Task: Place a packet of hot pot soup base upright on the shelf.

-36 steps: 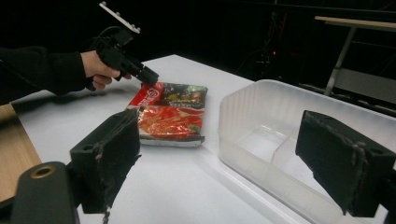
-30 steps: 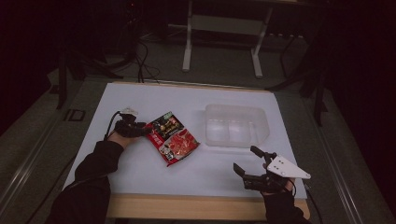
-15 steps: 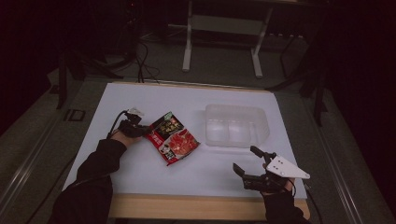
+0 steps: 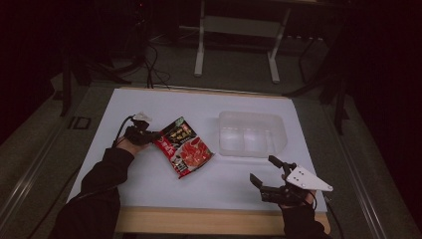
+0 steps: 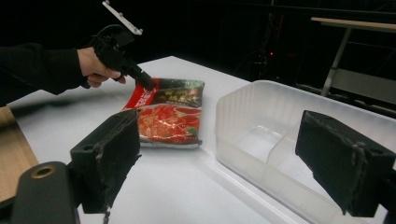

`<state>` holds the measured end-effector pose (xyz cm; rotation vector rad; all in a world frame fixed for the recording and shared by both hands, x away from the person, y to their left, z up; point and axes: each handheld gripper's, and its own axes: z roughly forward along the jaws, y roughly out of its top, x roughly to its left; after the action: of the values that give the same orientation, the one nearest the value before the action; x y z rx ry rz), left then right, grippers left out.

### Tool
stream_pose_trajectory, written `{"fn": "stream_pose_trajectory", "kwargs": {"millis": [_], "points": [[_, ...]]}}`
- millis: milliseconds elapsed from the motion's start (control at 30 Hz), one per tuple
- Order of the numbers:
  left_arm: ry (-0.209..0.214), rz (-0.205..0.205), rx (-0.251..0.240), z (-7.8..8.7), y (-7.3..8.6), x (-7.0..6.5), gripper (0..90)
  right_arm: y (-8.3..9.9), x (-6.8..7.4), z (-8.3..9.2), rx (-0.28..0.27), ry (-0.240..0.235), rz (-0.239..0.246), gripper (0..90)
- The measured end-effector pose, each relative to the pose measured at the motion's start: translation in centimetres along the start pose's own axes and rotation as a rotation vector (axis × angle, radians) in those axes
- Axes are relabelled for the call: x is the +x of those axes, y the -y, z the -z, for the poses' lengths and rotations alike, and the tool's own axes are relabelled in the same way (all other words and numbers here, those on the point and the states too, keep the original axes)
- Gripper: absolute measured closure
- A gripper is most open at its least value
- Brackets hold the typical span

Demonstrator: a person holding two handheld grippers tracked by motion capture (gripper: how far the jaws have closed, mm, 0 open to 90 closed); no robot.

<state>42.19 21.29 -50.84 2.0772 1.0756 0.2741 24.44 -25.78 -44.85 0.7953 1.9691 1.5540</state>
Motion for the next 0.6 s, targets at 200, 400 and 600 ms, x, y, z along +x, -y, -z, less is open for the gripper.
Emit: {"fn": "stream_pose_trajectory", "kwargs": {"millis": [200,400,600], "points": [[-0.001,-0.026,-0.058,1.7,-1.3,-1.0,88.2,-0.1,-0.2,0.4,-0.013,0.047,-0.008,13.8],[0.005,-0.045,-0.105,3.2,-2.2,-2.1,88.2,-0.2,-0.2,0.7,-0.029,0.061,-0.010,14.2],[0.003,-0.065,-0.133,4.2,-3.0,-3.2,88.2,-0.5,-0.3,1.0,-0.045,0.086,-0.025,14.7]]}}
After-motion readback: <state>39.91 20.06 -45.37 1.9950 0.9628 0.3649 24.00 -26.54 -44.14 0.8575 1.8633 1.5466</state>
